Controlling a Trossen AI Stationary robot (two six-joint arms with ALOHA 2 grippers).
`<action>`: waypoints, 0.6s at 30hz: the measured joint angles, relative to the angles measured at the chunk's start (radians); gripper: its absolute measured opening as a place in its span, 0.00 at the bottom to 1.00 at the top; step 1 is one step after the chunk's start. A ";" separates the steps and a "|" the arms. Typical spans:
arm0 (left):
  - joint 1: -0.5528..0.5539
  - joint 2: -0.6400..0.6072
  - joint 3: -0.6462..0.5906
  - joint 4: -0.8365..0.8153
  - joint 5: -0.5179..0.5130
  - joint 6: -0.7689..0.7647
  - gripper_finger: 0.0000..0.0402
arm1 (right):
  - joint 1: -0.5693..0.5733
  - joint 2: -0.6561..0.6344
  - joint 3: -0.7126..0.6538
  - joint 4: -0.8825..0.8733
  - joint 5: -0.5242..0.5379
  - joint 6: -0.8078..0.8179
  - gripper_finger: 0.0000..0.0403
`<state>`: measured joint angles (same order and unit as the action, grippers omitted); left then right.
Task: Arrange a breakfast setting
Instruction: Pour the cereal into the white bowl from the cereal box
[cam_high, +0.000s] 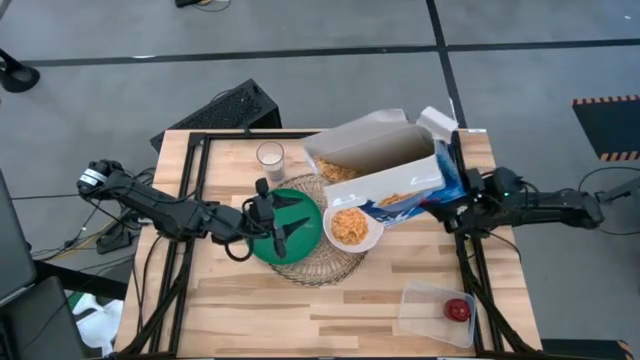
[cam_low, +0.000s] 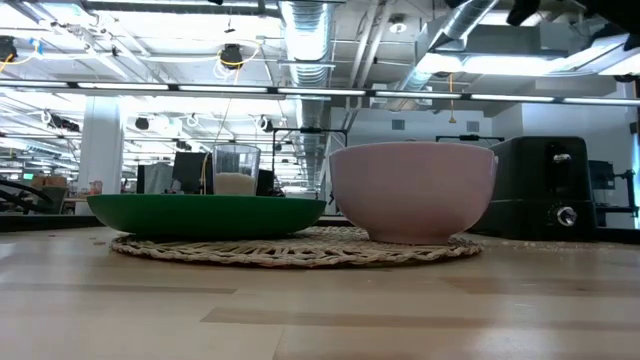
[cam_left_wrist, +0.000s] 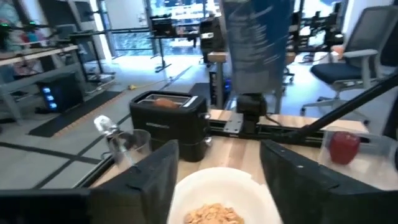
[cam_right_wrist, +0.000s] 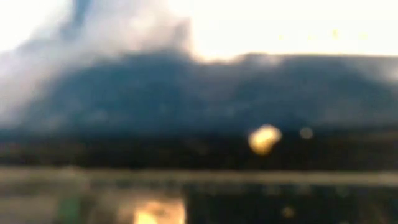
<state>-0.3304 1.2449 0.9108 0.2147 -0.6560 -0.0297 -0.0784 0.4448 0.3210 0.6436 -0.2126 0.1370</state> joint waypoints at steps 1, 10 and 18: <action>0.000 0.000 0.000 0.007 0.015 -0.001 0.59 | 0.000 0.024 0.000 0.024 -0.001 -0.006 0.76; -0.001 0.000 0.000 0.049 0.076 -0.001 0.96 | 0.000 0.239 0.000 0.261 -0.022 -0.031 0.76; -0.001 0.000 0.000 0.076 0.072 -0.006 0.96 | 0.000 0.460 0.000 0.523 -0.025 -0.044 0.76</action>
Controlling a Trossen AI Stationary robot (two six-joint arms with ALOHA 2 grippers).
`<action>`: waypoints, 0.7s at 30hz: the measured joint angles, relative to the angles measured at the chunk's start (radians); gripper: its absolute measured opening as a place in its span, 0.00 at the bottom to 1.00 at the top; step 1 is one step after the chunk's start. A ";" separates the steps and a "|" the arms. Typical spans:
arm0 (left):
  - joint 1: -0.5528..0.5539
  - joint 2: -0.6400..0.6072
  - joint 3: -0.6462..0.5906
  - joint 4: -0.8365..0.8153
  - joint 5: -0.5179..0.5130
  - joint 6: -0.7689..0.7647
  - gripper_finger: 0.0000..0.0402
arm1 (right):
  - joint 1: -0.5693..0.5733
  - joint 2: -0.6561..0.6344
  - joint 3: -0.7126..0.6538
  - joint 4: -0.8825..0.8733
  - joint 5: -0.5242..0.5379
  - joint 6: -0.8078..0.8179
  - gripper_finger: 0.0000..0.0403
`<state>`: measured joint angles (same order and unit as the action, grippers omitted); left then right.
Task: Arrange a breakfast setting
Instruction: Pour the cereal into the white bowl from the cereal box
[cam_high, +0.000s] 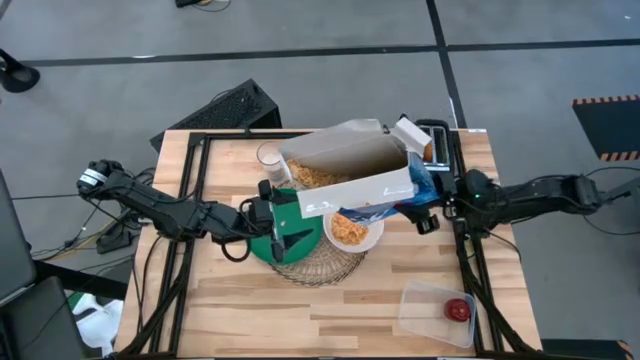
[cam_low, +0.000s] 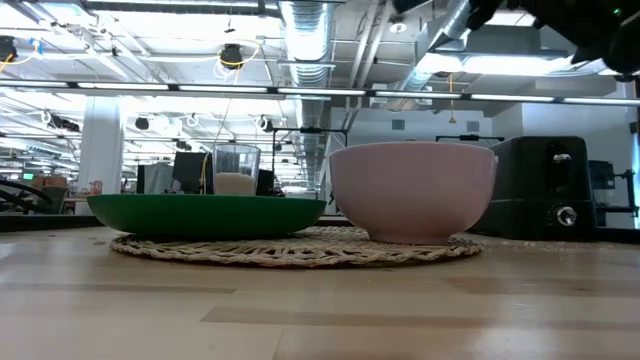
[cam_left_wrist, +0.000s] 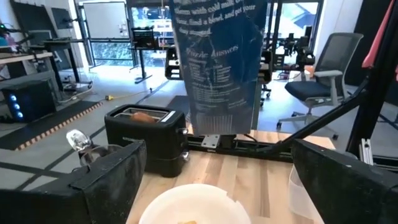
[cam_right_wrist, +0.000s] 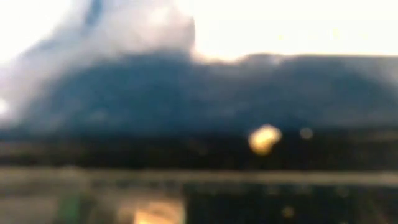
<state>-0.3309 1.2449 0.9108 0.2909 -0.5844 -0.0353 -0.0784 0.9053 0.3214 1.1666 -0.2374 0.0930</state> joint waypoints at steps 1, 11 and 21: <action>0.000 0.000 0.000 0.000 -0.005 -0.001 0.96 | 0.000 0.027 0.000 0.032 0.000 -0.003 0.76; 0.000 0.000 0.000 0.120 -0.003 0.033 0.96 | 0.030 0.302 0.014 0.335 0.000 -0.026 0.76; 0.020 -0.003 0.001 0.169 0.133 0.021 0.96 | 0.055 0.483 0.141 0.360 -0.023 -0.026 0.76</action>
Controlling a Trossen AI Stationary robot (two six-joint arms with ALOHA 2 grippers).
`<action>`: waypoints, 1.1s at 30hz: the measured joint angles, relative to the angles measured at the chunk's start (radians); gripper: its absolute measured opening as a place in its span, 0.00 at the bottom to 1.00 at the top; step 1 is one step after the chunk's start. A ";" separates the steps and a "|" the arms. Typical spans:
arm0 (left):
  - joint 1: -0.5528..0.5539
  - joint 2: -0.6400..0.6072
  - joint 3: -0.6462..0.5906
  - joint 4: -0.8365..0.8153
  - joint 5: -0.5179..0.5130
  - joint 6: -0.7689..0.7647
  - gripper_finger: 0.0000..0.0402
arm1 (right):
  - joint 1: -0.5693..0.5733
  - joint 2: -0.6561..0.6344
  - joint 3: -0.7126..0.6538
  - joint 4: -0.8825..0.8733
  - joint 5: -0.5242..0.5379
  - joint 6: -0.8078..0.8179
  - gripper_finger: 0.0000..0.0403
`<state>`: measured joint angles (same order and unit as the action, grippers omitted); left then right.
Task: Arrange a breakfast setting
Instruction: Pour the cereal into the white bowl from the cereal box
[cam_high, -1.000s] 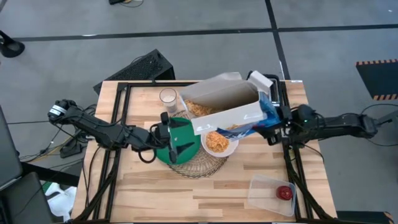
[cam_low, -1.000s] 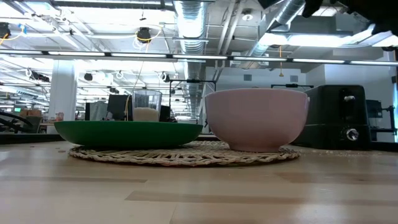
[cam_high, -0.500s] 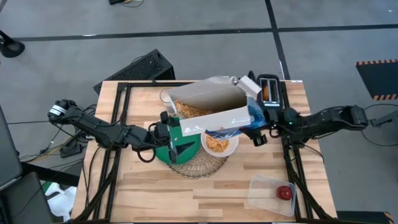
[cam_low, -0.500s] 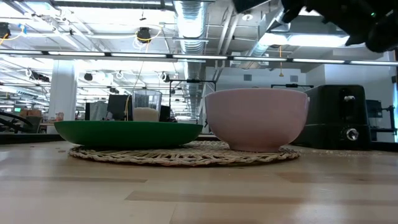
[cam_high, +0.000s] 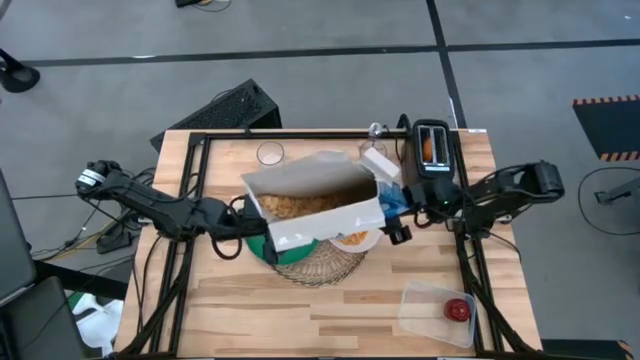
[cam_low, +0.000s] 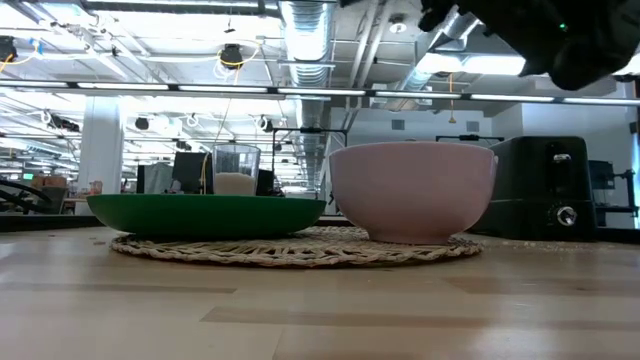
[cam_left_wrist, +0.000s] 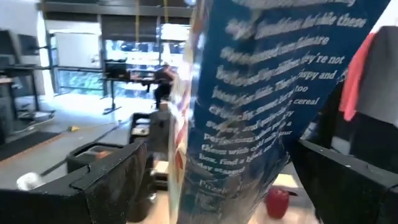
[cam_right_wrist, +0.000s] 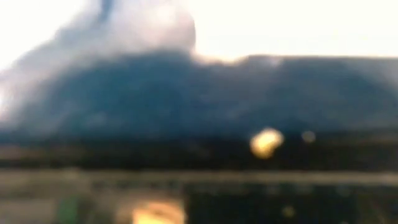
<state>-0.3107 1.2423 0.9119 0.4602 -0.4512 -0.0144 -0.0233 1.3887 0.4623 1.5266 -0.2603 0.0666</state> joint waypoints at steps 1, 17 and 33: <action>-0.001 0.000 0.000 0.012 0.010 0.005 0.96 | 0.001 0.013 0.015 0.002 -0.003 0.000 0.76; -0.050 0.006 -0.002 0.008 0.043 0.101 0.96 | 0.000 0.056 0.048 0.038 0.039 0.014 0.75; -0.023 0.004 -0.002 0.023 -0.112 0.134 0.78 | 0.002 0.188 0.155 0.039 0.072 0.020 0.75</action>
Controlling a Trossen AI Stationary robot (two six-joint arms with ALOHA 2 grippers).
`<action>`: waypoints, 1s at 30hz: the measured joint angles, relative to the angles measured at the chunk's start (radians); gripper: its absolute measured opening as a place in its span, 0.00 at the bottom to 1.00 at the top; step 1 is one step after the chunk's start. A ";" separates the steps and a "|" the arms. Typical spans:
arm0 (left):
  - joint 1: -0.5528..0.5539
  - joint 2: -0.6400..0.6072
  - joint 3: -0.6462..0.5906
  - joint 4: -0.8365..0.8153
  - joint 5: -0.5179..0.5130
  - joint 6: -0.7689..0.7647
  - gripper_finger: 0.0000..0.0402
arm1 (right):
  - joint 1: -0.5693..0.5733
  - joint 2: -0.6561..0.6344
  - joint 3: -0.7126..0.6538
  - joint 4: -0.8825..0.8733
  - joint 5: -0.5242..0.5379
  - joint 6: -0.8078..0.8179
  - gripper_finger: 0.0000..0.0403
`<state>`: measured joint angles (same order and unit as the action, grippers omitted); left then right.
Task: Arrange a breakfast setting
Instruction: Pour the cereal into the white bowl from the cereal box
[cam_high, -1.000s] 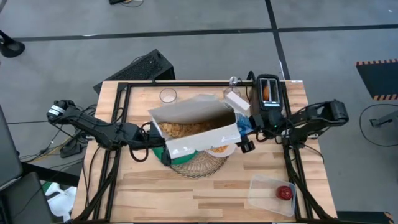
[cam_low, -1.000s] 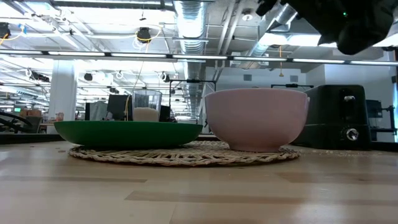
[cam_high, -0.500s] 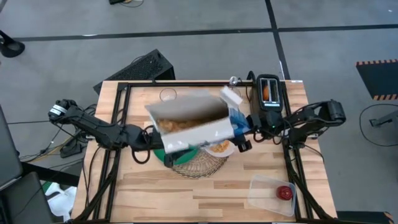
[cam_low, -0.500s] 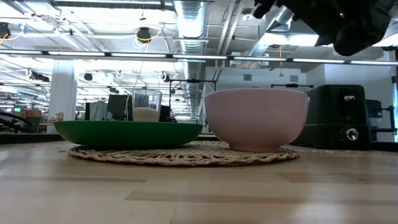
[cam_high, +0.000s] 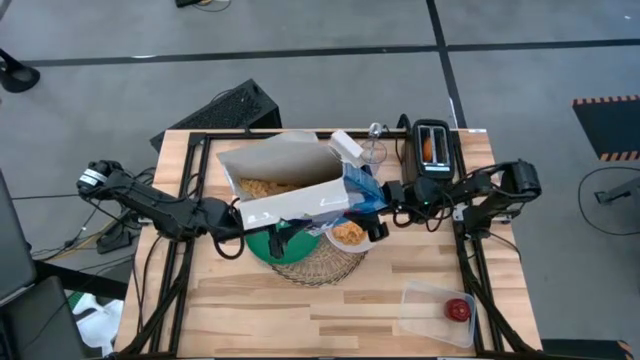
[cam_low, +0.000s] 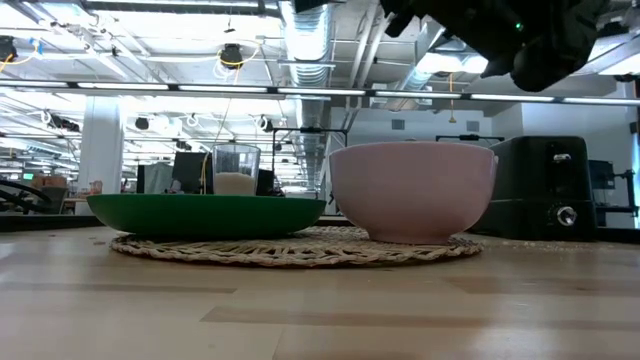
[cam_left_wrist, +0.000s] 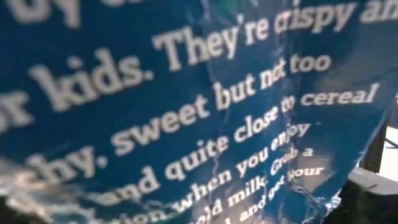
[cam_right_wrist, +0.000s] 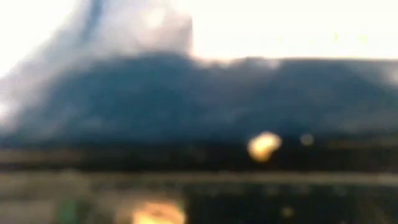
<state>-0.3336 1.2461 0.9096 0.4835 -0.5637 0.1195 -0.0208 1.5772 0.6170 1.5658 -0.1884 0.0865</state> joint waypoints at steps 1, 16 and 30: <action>0.000 0.000 0.000 0.000 -0.003 0.000 0.73 | 0.000 0.000 0.000 0.000 -0.001 0.008 0.75; -0.002 -0.002 0.000 -0.004 -0.028 0.039 0.51 | 0.001 0.001 0.000 -0.029 -0.019 0.022 0.91; -0.081 -0.127 0.000 -0.101 -0.119 0.071 0.51 | -0.008 -0.247 0.000 -0.436 -0.016 -0.041 0.92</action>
<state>-0.4142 1.1188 0.9096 0.3829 -0.6832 0.1904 -0.0288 1.3300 0.6170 1.1301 -0.2047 0.0458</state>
